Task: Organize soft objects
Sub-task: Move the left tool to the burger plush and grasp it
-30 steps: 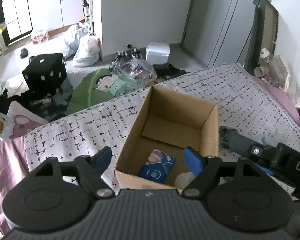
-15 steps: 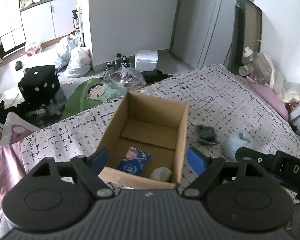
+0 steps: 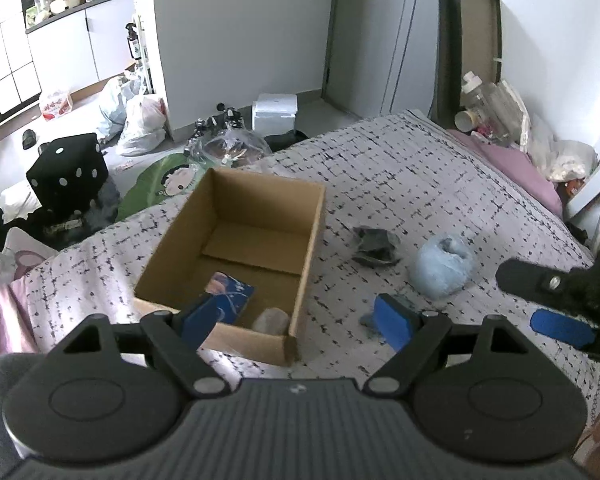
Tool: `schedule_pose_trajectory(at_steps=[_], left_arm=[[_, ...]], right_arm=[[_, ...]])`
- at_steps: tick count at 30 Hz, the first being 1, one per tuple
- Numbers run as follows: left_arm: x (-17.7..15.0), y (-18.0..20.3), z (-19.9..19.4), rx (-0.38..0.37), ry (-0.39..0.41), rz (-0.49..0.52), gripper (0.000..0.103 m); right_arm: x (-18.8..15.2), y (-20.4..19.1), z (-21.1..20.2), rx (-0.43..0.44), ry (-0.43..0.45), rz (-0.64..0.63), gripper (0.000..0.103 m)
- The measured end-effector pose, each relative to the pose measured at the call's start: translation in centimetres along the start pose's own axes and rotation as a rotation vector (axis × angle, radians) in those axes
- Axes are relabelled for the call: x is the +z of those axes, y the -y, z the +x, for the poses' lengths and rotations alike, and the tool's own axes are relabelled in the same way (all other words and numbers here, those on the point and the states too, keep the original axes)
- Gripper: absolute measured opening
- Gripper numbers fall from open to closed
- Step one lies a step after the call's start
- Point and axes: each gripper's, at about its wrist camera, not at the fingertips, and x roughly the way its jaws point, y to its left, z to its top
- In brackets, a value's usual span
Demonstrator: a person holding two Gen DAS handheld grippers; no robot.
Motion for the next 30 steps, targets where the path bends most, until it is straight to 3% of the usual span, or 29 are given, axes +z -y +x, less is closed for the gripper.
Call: schedule_pose_trajectory(at_steps=[12, 20, 30], left_arm=[[-0.7, 3.5, 1.0, -0.007, -0.034, -0.005, 0.084], [-2.0, 5.6, 2.6, -0.021, -0.082, -0.04, 0.084], [-4.3, 7.2, 6.4, -0.051, -0.2, -0.138, 0.084]], right_arm=[[1.2, 3.5, -0.5, -0.006, -0.045, 0.033, 0.088], [1.1, 5.5, 1.0, -0.055, -0.088, 0.041, 0.089], [1.0, 6.6, 2.5, -0.073, -0.123, 0.063, 0.089]])
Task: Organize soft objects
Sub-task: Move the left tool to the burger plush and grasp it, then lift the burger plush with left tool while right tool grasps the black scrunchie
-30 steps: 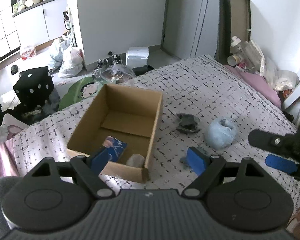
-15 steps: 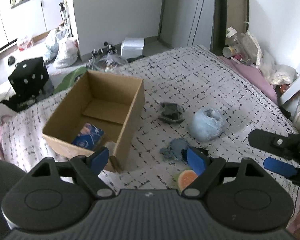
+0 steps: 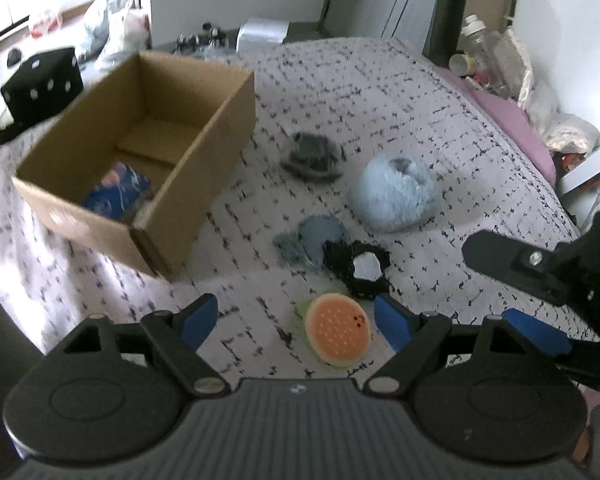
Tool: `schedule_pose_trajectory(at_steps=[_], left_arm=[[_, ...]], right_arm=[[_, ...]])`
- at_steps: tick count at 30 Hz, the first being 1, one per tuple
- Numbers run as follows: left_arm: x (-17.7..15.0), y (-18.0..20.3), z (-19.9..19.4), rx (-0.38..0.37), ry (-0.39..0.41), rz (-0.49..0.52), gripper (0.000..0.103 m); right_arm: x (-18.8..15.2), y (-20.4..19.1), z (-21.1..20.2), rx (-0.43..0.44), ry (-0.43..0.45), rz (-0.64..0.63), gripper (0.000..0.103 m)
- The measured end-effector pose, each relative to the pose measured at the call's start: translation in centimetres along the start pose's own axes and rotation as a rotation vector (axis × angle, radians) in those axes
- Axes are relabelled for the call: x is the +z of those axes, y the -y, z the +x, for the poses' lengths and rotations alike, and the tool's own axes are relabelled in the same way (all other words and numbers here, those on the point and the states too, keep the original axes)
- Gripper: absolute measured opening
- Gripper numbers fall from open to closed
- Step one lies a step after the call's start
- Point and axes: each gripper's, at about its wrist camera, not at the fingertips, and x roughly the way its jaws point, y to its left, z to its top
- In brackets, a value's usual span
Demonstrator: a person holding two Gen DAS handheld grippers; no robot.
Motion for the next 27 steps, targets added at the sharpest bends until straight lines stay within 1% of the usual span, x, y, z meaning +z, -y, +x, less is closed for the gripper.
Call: schedule_pose_trajectory(at_steps=[4, 6, 8, 10, 11, 13, 16, 18, 19, 21, 22, 25, 27], left_arm=[[-0.4, 0.3, 0.9, -0.008, -0.011, -0.027, 0.084], [-0.5, 0.3, 1.5, -0.015, -0.023, -0.047, 0.084], [-0.7, 0.1, 1.7, -0.018, -0.002, -0.094, 0.084], [-0.8, 0.3, 2.2, -0.019, -0.002, -0.117, 0.082], [-0.9, 0.4, 2.5, -0.022, -0.01, -0.138, 0.081], [-1.0, 0.6, 3.2, -0.04, -0.025, -0.177, 0.08], [-1.4, 1.2, 4.3, -0.05, -0.048, -0.194, 0.077], [-1.6, 1.5, 5.2, -0.058, -0.078, -0.198, 0.075], [-1.7, 1.6, 5.6, -0.063, -0.093, -0.207, 0.072], [-1.9, 1.4, 6.2, -0.053, -0.109, -0.225, 0.058], [-2.0, 1.3, 6.5, -0.04, -0.115, -0.227, 0.046], [-2.2, 0.9, 6.8, -0.04, -0.118, -0.241, 0.039], [-2.1, 0.8, 6.6, -0.035, -0.106, -0.251, 0.038]], right_arm=[[0.4, 0.4, 1.1, -0.015, -0.019, 0.015, 0.089], [0.6, 0.7, 1.5, -0.022, -0.023, 0.024, 0.086], [0.7, 0.8, 1.6, -0.03, -0.022, 0.022, 0.083], [0.8, 0.9, 1.6, -0.041, -0.01, 0.017, 0.077], [0.9, 1.1, 1.6, -0.039, -0.009, 0.019, 0.075], [0.9, 1.4, 2.0, -0.035, -0.023, 0.026, 0.068], [0.9, 1.8, 2.7, -0.029, -0.047, 0.027, 0.059], [1.0, 1.8, 3.3, -0.021, -0.064, 0.023, 0.056], [0.9, 1.8, 3.6, -0.019, -0.073, 0.021, 0.055], [0.9, 1.8, 4.3, -0.02, -0.092, 0.015, 0.052], [0.9, 1.8, 4.6, -0.017, -0.101, 0.015, 0.05], [0.8, 1.7, 5.7, -0.009, -0.133, 0.006, 0.047], [0.7, 1.5, 6.4, -0.011, -0.148, -0.003, 0.046]])
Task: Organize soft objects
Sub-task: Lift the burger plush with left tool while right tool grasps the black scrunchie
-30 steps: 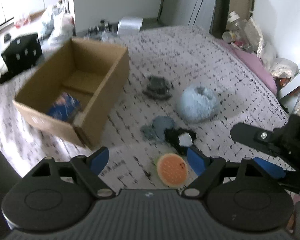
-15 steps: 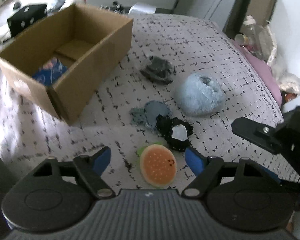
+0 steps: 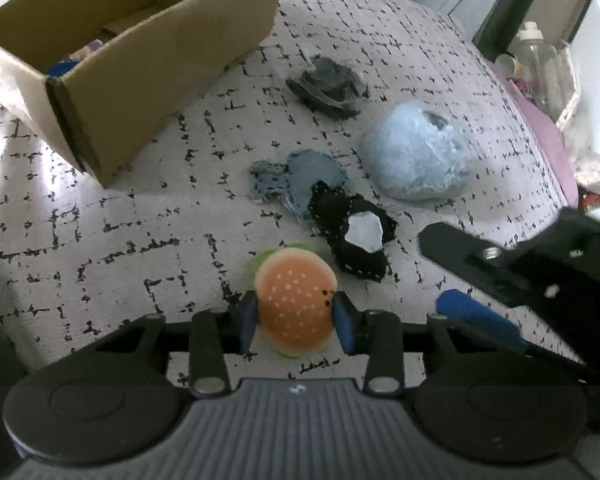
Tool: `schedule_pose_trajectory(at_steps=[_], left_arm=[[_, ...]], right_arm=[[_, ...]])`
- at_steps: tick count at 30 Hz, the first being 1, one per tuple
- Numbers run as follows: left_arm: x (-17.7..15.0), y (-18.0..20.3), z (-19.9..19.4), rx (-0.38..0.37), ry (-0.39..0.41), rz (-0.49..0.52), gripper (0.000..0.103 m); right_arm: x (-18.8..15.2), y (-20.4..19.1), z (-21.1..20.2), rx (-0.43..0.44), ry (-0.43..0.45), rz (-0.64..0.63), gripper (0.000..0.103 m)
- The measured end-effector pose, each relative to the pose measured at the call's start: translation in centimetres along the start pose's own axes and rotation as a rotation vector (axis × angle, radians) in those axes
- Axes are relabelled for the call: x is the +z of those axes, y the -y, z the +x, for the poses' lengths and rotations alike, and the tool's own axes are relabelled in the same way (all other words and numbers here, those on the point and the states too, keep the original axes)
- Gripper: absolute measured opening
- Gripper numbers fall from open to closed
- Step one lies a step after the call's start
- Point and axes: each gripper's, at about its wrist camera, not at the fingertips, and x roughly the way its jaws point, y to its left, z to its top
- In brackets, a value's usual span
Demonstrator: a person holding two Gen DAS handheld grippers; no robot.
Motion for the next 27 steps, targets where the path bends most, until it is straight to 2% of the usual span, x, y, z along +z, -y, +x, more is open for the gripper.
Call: schedule_pose_trajectory(at_steps=[15, 18, 20, 22, 25, 27], left_arm=[[1.5, -2.1, 0.1, -0.022, -0.008, -0.072, 0.038], [1.6, -2.3, -0.3, -0.018, 0.011, -0.048, 0.038], [1.8, -2.6, -0.3, -0.021, 0.012, -0.044, 0.038], [2.1, -3.0, -0.3, -0.027, 0.006, -0.048, 0.038], [2.3, -2.9, -0.7, -0.016, 0.025, -0.005, 0.038], [2.3, -2.9, -1.2, -0.028, 0.033, 0.01, 0.038]], right_arm=[[0.3, -0.6, 3.5, -0.036, -0.064, -0.019, 0.046], [0.2, -1.0, 4.1, -0.06, -0.072, -0.039, 0.046], [0.1, -1.2, 4.5, -0.084, -0.077, -0.053, 0.037], [0.1, -1.2, 4.8, -0.089, -0.083, -0.055, 0.02], [0.0, -1.4, 4.5, -0.101, -0.061, -0.07, 0.006], [0.0, -1.5, 4.1, -0.101, -0.042, -0.073, 0.002]])
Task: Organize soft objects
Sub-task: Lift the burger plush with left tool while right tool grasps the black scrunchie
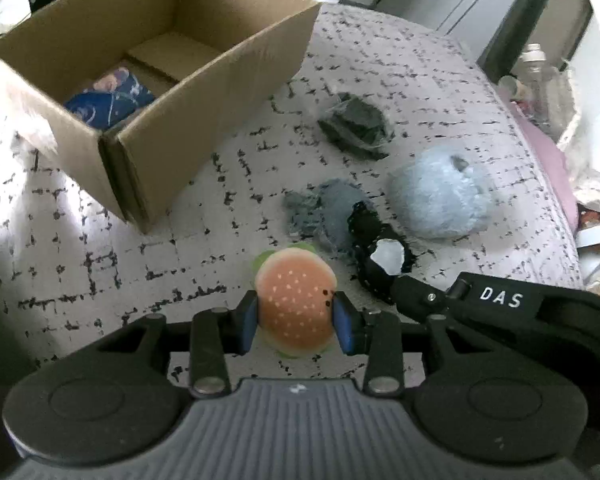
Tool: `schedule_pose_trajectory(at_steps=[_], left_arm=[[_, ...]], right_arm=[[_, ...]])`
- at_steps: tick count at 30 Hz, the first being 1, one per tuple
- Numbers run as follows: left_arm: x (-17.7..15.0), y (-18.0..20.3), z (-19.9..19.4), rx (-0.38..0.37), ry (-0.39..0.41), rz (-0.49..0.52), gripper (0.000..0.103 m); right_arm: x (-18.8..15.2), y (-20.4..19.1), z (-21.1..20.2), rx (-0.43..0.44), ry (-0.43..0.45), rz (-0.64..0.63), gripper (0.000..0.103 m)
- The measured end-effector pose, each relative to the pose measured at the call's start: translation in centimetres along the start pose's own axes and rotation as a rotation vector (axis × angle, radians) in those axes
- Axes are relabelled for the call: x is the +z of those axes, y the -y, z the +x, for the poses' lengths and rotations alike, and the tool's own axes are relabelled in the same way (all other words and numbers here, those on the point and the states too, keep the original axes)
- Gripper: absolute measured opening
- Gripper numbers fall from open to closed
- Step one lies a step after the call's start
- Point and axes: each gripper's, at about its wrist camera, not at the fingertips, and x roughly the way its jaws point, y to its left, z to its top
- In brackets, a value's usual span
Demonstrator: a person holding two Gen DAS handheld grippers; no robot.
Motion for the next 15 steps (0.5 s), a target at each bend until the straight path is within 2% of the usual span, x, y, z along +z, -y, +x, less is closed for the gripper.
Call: schedule_pose_trajectory(at_steps=[5, 9, 11, 12, 13, 14, 15], left_arm=[[0.1, -0.4, -1.2, -0.012, 0.022, 0.019, 0.038], [0.1, -1.1, -2.2, -0.021, 0.033, 0.017, 0.038], [0.2, -1.4, -2.6, -0.023, 0.035, 0.015, 0.038], [0.2, -1.6, -2.7, -0.024, 0.034, 0.013, 0.038], [0.3, -1.7, -2.8, -0.029, 0.034, 0.014, 0.038], [0.3, -1.8, -2.9, -0.032, 0.036, 0.015, 0.038], [0.4, -1.8, -3.0, -0.031, 0.039, 0.017, 0.038]], right_arm=[[-0.2, -0.5, -1.1, 0.017, 0.035, -0.013, 0.0], [-0.3, -0.3, -1.8, 0.036, 0.054, 0.023, 0.0], [-0.1, 0.1, -1.5, 0.036, 0.043, 0.081, 0.007], [0.0, 0.3, -1.4, 0.046, 0.043, 0.098, 0.012], [-0.1, 0.2, -1.2, 0.052, 0.041, 0.098, 0.027], [-0.1, 0.1, -0.9, 0.052, 0.041, 0.098, 0.037], [-0.2, 0.0, -0.8, 0.051, 0.05, 0.095, 0.053]])
